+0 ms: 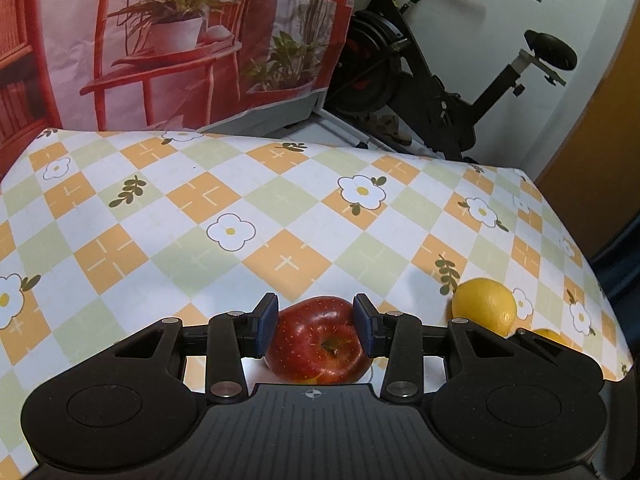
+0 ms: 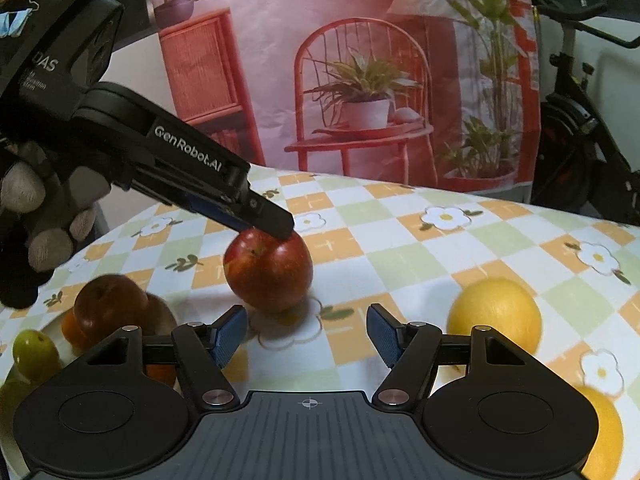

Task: Organize fruits
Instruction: 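Grasp a bright red apple with the left tool while the right tool clamps it too, then lift the bright red apple with both tools and carry it toward the plate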

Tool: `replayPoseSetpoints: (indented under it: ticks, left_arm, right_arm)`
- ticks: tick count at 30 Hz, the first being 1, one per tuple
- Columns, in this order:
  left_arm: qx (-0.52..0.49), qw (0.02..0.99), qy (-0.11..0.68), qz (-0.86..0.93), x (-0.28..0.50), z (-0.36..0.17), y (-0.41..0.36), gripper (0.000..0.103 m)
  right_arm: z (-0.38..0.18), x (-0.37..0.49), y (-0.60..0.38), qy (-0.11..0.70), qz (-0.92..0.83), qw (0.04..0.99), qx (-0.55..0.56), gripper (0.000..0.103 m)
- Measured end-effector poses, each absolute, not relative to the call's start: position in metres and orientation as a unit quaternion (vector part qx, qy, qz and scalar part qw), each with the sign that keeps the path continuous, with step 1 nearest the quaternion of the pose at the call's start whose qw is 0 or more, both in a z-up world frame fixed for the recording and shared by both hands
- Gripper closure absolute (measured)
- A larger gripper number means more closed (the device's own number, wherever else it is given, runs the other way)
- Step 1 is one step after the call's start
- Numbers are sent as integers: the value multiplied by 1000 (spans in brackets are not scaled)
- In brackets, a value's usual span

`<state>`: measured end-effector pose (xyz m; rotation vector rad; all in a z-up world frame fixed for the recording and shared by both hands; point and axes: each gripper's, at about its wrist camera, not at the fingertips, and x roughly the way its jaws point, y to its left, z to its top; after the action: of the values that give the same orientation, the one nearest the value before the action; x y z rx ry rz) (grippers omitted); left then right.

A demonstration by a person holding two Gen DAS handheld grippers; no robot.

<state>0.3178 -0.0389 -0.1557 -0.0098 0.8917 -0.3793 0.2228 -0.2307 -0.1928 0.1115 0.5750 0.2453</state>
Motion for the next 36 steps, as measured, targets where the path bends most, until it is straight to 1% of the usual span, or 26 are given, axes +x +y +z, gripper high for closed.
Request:
replayPoseSetpoints:
  ticks: [10,14,17,18,19,30,32,36]
  left_arm:
    - [-18,887,422,-186,324,-159,-36,59]
    - [-20,887,422,-189,325,-159,-35,59]
    - [-24,886,423,-190,327,-160,-34,59]
    - [-26,885,424,-191,328,-160,-33,59]
    - [-29,884,425,-191,329,-160,-32,59]
    - [-65,867,444,-216,327,-162,-12,58]
    - [-70,862,449,-223,327,-164,-9,60]
    - [-55,861,451,-229,325,-167,-13,59]
  right_arm:
    - [-195,257,-208,291,141,946,16,41]
    - [-197,271,-203,296,148,943,15,39]
    - [-201,279,-200,310,155,938,10,44]
    - [-203,280,-200,315,160,935,10,49]
    - [-204,280,-201,317,165,934,13,51]
    - [-206,278,-207,317,170,932,32,51]
    - [-206,277,-208,318,170,932,35,51]
    - [-206,277,-211,319,170,932,42,52]
